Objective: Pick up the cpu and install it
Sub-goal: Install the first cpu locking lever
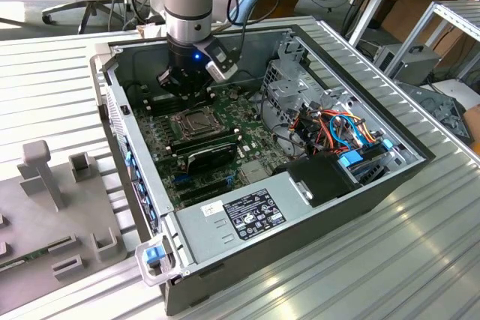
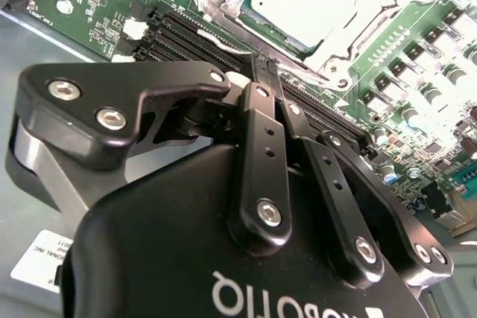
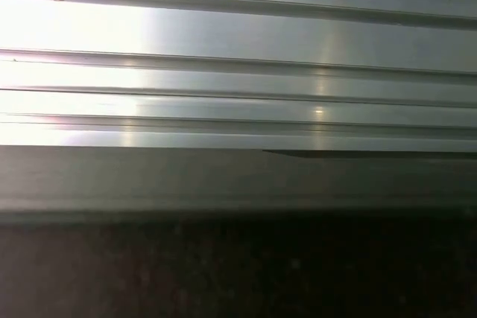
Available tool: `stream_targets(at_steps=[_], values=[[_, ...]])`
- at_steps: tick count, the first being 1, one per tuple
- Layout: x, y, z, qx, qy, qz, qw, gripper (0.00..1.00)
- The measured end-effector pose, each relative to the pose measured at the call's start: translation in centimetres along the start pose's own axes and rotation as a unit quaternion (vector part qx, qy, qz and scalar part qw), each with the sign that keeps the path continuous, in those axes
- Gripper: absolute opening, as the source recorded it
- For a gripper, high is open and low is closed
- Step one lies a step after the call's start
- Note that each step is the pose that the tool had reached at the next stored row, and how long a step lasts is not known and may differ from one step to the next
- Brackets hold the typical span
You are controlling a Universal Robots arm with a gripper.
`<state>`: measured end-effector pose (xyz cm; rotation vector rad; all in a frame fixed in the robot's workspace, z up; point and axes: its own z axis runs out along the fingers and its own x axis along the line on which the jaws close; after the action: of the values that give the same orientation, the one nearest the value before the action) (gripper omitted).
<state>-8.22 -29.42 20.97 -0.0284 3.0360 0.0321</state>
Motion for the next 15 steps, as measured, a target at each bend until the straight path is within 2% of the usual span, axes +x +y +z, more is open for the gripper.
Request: stream_targets(at_steps=[4, 15], values=[[-0.05, -0.01, 0.14, 0.0005, 0.0001, 0.0, 1.0, 0.11], [-0.31, -0.02, 0.58, 0.0055, 0.0002, 0.0, 0.99998, 0.11]])
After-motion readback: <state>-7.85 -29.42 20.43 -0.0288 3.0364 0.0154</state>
